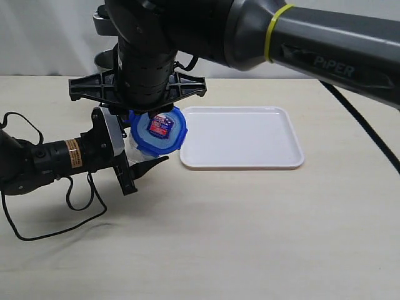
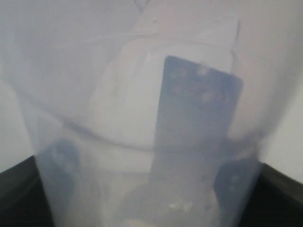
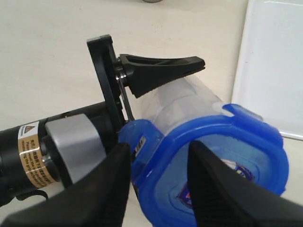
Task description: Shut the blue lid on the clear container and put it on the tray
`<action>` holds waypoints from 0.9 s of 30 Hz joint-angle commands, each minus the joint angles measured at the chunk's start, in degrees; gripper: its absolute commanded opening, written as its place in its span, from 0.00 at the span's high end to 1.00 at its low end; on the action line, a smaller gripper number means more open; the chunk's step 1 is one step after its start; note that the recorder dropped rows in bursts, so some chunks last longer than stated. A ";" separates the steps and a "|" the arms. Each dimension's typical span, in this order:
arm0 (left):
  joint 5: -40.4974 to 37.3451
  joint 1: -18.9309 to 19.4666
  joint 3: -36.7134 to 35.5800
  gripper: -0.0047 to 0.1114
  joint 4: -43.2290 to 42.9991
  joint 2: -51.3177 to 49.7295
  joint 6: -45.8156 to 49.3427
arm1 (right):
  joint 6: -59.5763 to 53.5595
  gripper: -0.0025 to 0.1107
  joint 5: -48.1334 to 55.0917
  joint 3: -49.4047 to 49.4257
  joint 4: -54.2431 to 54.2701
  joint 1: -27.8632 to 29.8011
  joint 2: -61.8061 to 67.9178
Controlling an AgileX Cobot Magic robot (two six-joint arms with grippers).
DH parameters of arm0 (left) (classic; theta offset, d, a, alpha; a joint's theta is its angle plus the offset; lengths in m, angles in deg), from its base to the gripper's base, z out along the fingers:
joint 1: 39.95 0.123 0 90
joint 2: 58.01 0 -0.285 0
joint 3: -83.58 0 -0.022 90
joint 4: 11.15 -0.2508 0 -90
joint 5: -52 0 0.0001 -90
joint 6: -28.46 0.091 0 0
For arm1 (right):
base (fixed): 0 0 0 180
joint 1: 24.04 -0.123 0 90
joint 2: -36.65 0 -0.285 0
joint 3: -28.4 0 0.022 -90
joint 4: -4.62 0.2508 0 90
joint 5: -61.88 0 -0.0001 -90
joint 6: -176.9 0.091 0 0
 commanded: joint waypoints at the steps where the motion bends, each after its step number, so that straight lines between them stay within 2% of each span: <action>1: 5.20 -0.46 -0.03 0.96 -1.93 0.80 0.51 | 0.48 0.64 -3.00 -0.01 -0.51 0.11 0.10; 12: 5.20 -0.46 -0.03 0.96 -2.49 0.80 0.13 | 2.04 0.64 6.66 -0.01 -9.49 0.11 0.10; 27: 5.20 -0.57 -0.03 0.96 -2.72 0.80 0.13 | -1.10 0.66 5.36 -0.01 -2.56 1.39 5.66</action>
